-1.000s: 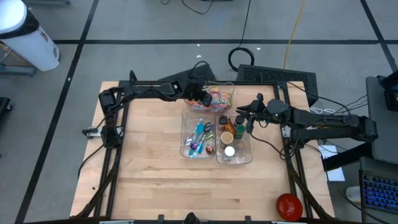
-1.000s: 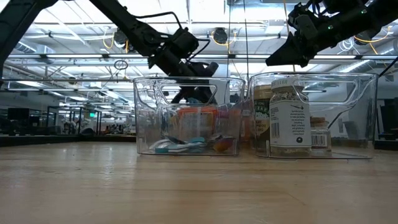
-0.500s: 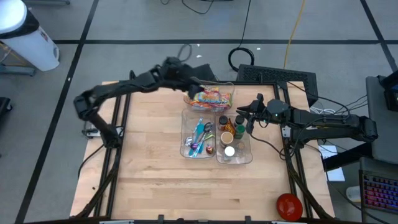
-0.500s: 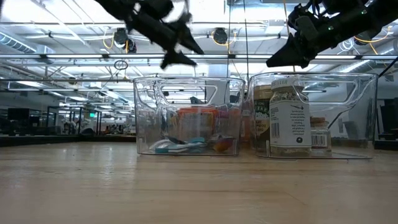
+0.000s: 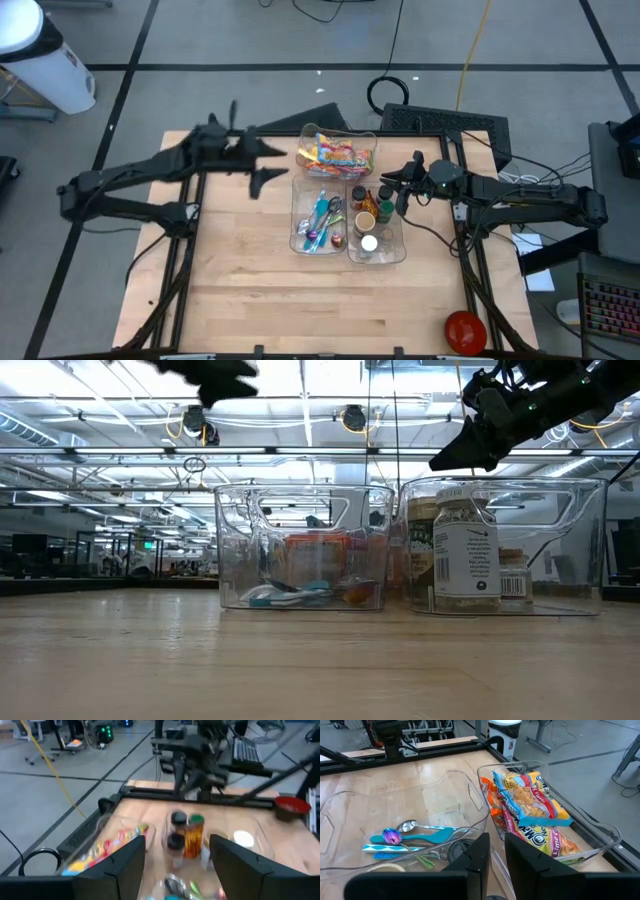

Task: Pick & Place Food Item
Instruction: Return to Home Position

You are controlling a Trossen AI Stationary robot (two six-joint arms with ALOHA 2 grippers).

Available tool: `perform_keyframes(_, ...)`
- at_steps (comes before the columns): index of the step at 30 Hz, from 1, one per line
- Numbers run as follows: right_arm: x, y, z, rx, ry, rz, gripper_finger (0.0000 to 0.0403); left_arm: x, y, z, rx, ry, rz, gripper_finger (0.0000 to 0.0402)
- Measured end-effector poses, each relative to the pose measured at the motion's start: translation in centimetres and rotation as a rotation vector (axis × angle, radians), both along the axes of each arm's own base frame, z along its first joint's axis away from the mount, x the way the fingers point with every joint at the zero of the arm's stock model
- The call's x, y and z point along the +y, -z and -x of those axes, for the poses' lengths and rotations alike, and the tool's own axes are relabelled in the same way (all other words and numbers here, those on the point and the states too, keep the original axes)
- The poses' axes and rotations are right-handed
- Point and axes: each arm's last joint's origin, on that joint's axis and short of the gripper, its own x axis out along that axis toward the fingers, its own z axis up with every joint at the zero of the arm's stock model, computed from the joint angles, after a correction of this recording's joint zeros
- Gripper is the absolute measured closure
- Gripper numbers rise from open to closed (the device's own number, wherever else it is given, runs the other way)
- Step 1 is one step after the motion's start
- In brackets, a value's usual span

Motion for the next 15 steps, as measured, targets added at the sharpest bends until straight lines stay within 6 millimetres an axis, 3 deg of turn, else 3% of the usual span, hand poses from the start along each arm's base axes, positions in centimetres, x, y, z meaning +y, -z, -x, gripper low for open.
perform_keyframes(4,0.0,0.0,0.0,-0.004,0.003,-0.009,0.0353,-1.2,3.9,3.3,-0.011,-0.03,-0.057,0.0172)
perform_keyframes(8,0.0,0.0,0.0,-0.006,0.005,-0.008,0.0353,-1.7,8.2,5.7,-0.016,-0.169,-0.046,0.0172)
perform_keyframes(15,0.0,-0.3,-0.1,-0.034,0.004,0.001,0.0353,-2.3,12.7,8.2,-0.116,-0.213,-0.07,0.0172)
